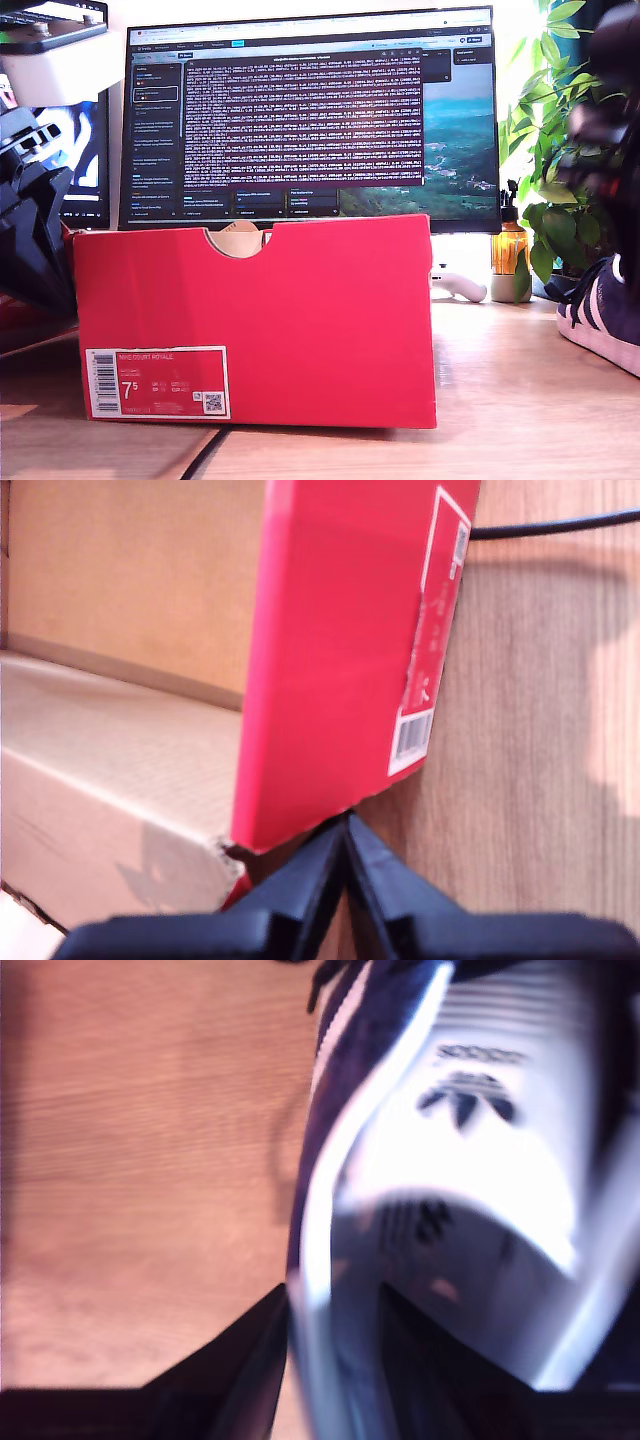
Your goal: Pack the blue shoes by picking the first shoe and placing it inside the red shoebox, left side, then picking and rotating the second shoe and placing it in the shoebox
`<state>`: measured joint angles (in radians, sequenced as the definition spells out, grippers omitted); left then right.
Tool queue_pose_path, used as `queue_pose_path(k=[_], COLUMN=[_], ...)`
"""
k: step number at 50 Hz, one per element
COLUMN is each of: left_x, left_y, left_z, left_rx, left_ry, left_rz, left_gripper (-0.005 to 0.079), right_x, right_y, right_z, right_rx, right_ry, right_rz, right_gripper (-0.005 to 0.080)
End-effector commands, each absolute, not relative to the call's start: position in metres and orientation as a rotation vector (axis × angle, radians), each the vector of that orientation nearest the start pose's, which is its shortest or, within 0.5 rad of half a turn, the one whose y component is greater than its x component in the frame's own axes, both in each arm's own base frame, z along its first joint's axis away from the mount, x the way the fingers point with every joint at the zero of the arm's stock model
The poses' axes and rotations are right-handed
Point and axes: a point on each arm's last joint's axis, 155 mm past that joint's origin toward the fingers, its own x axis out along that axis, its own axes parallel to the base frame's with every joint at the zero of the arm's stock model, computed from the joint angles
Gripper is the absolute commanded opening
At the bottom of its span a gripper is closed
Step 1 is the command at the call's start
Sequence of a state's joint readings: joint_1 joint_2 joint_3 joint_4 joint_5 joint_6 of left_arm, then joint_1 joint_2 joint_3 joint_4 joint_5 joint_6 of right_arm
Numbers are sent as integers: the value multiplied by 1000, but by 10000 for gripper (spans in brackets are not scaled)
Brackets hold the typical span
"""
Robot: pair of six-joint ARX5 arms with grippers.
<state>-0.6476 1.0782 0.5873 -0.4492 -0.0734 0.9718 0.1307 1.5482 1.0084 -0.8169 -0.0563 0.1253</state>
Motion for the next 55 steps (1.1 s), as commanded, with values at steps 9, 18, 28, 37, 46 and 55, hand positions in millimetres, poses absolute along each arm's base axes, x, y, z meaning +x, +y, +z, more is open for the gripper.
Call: queue_pose_path(k=[9,18,28,37,46,55], left_x=[237,237,237,237,237,237], left_y=[-164,-164,-164,-164,-164,-164], left_z=[68,68,68,68,68,68], left_rx=[1209,1209,1209,1195,1195,1195], left_ry=[588,588,588,593,594,593], left_rz=[-951,-951,-951,-946,-946,-945], left_gripper=[-19,-19,-19,-19,-19,-19], right_x=[301,314,326,329,335,340], right_y=[48,52,72,98,131,184], right_z=[18,27,67,115,159,200], right_rx=[47,55,53,99,191,343], right_ry=[1447,1404,1331,1242,1129,1044], right_rz=[58,61,99,140,210,359], right_gripper=[-18,-13,-13,-13,-13,-13])
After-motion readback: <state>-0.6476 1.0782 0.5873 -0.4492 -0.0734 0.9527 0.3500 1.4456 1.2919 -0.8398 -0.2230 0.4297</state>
